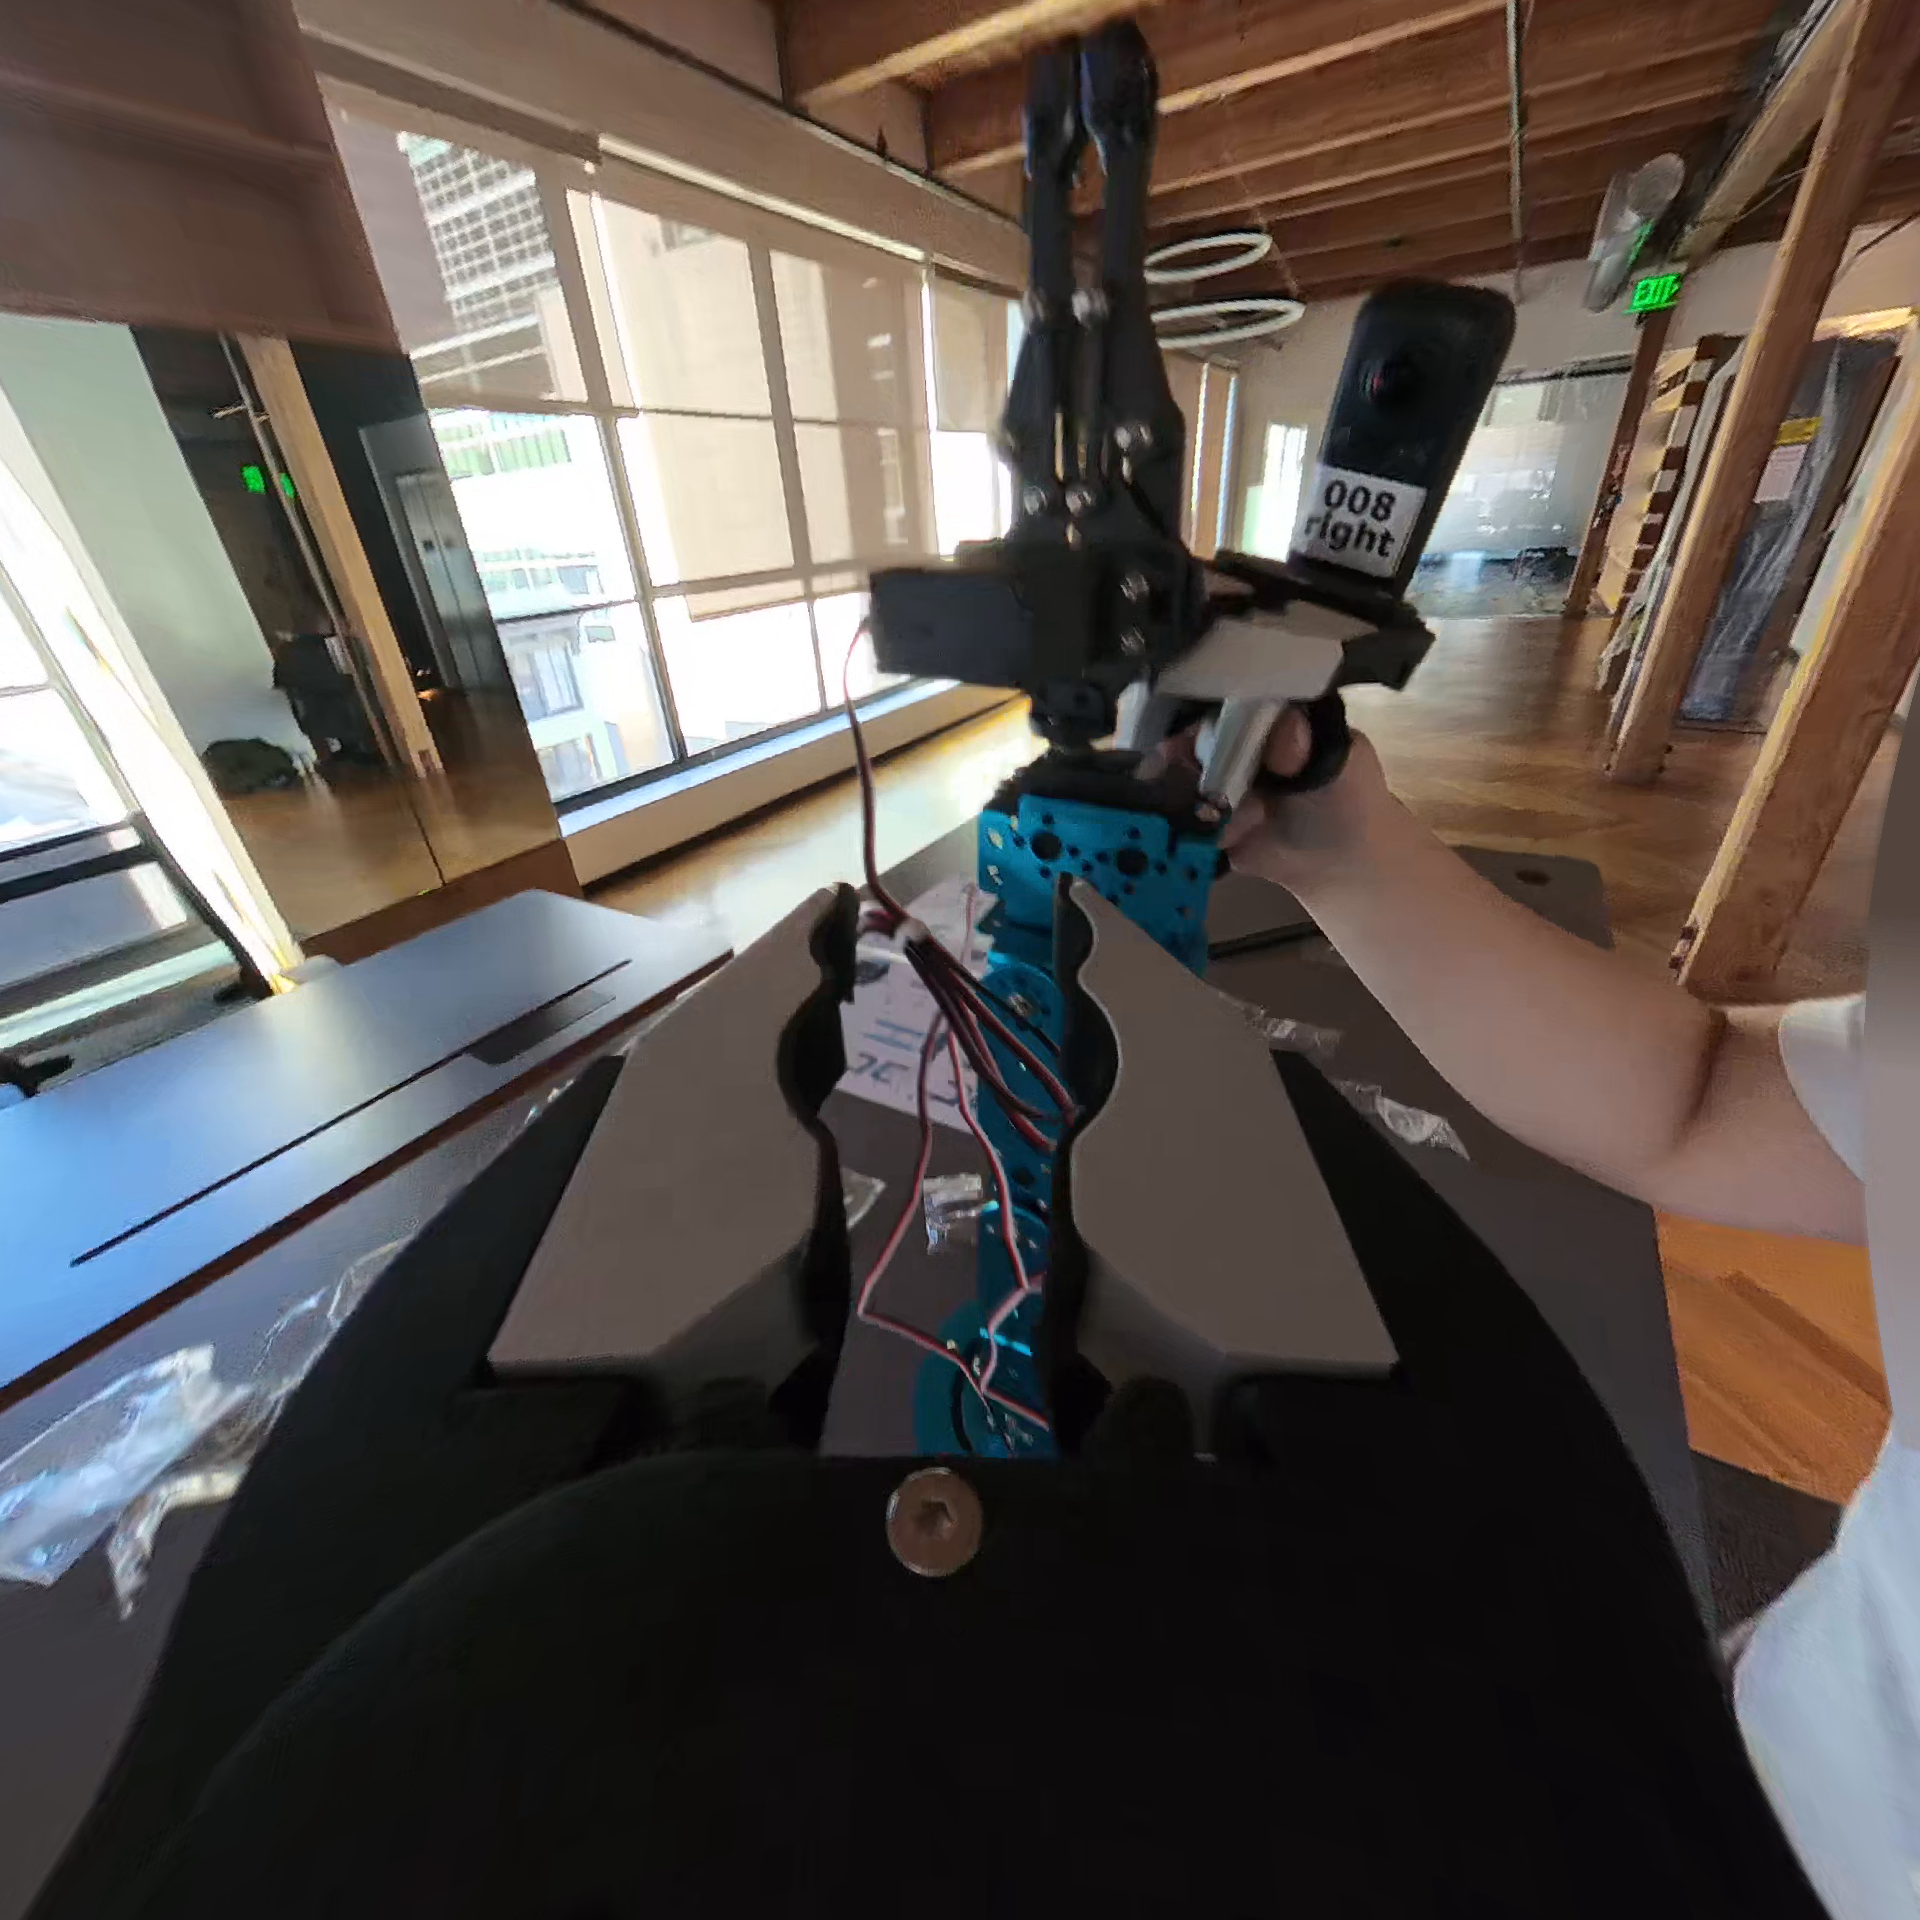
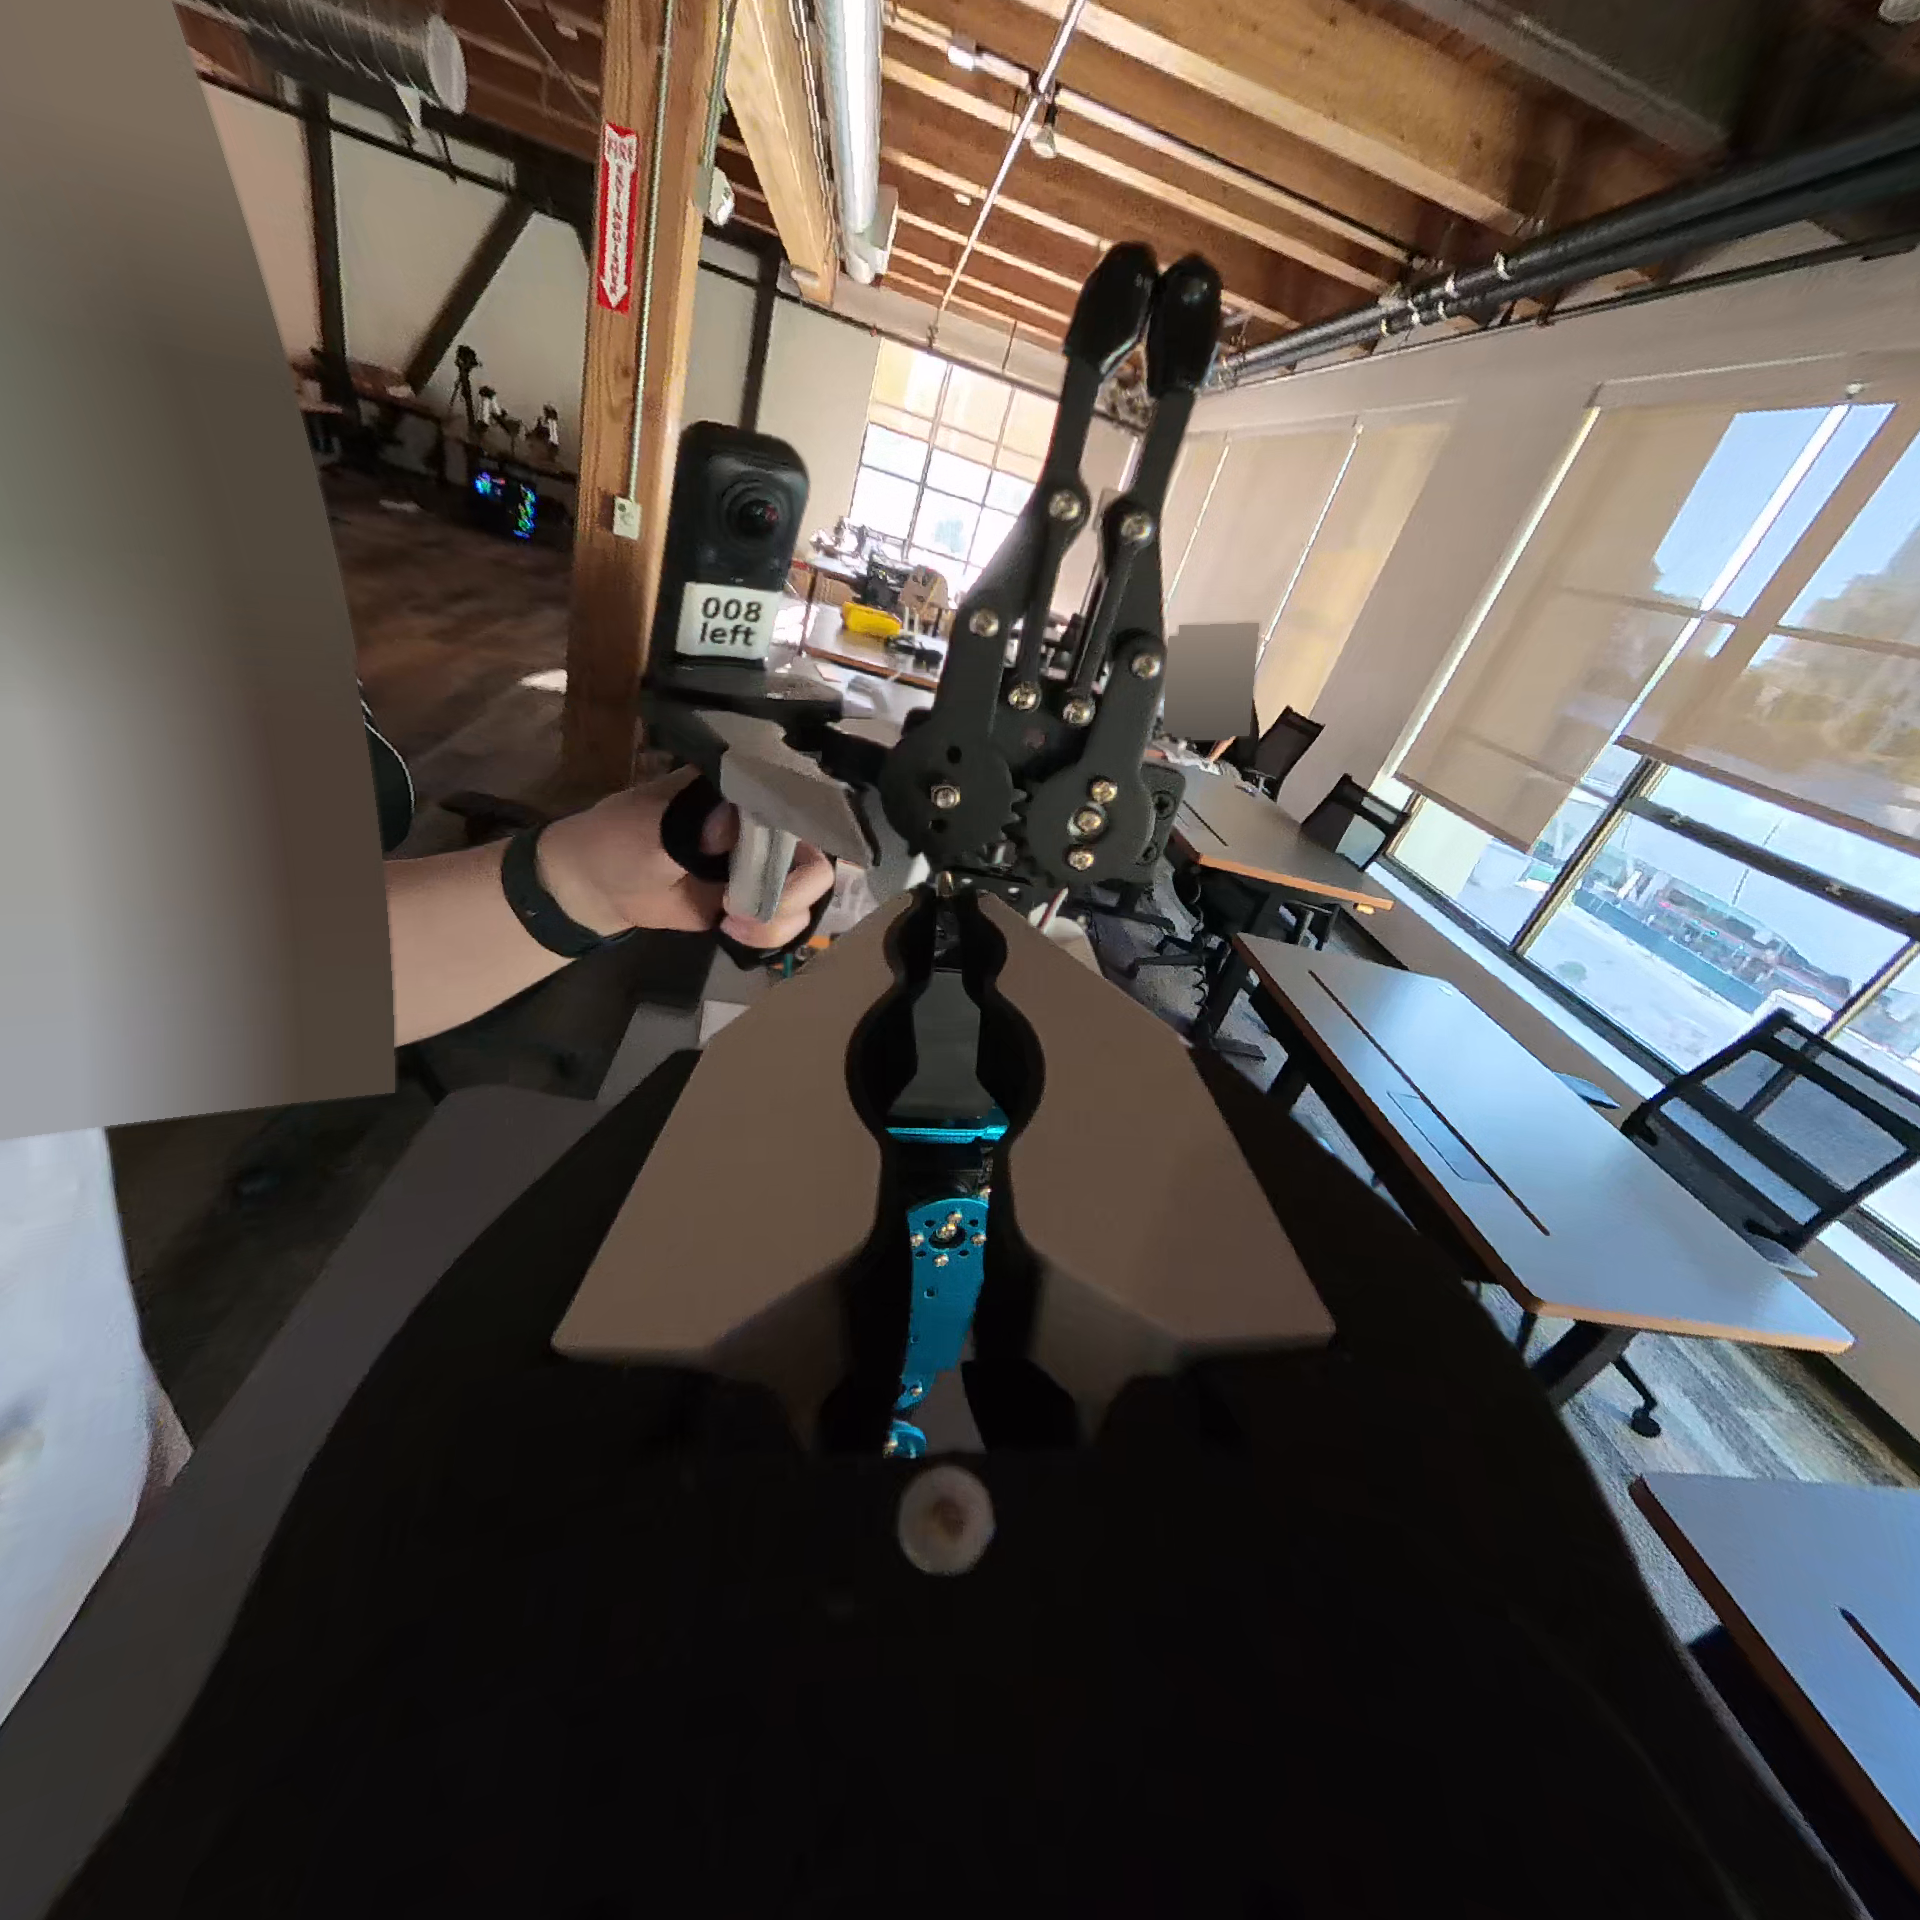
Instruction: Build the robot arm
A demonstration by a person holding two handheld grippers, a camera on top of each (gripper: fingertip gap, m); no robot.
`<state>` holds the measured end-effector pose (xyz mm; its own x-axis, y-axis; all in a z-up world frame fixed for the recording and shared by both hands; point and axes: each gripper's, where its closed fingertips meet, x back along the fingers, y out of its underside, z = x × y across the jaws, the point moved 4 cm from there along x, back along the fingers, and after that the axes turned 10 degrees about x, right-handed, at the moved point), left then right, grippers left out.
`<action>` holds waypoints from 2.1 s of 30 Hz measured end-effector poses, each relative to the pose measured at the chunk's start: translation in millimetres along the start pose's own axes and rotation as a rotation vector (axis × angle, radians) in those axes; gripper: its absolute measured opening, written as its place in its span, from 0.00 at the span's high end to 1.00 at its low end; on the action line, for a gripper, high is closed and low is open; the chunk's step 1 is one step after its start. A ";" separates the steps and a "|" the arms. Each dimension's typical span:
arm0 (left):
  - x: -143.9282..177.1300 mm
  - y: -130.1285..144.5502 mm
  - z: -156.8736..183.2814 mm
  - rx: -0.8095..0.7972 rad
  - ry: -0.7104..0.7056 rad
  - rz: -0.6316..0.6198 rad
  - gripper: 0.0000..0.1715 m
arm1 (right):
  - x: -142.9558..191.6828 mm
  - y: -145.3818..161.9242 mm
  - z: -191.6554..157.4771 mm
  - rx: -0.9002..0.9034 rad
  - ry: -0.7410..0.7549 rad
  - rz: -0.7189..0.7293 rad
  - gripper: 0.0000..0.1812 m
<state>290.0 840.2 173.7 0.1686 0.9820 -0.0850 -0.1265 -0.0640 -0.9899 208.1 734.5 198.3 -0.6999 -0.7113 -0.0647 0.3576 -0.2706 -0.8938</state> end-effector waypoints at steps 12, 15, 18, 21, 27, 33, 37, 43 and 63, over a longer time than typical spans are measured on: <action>-27.2 -8.6 28.5 -0.100 0.156 0.058 0.85 | -0.5 -0.9 2.9 0.021 -0.003 -0.104 0.99; -35.4 -5.0 33.2 -0.215 0.103 0.056 0.80 | -1.8 0.3 2.8 0.032 -0.007 -0.118 0.99; -42.9 -1.6 34.5 -0.266 0.072 0.042 0.80 | -2.9 1.8 4.2 0.022 -0.014 -0.107 0.99; -46.7 -2.1 35.6 -0.258 0.075 0.054 0.82 | -4.2 3.7 4.6 0.014 -0.028 -0.098 0.99; -47.2 -1.8 34.5 -0.262 0.073 0.057 0.83 | -6.0 4.1 5.9 0.013 -0.038 -0.078 0.99; -47.6 -0.9 36.2 -0.284 0.063 0.048 0.80 | -7.5 2.4 6.1 0.104 -0.024 -0.125 0.99; -47.0 -1.3 36.7 -0.275 0.068 0.056 0.82 | -7.4 -0.6 3.1 0.194 -0.028 -0.171 0.99; -47.9 0.4 38.9 -0.274 0.071 0.055 0.78 | -8.0 -1.5 1.0 0.233 0.023 -0.217 0.99; -53.5 3.6 44.4 -0.292 0.033 0.044 0.70 | -10.6 -3.5 -0.7 0.349 0.068 -0.279 0.99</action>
<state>237.1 795.3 179.7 0.2014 0.9712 -0.1270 0.1511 -0.1590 -0.9756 213.8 743.5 201.8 -0.8339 -0.5392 0.1178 0.3287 -0.6567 -0.6787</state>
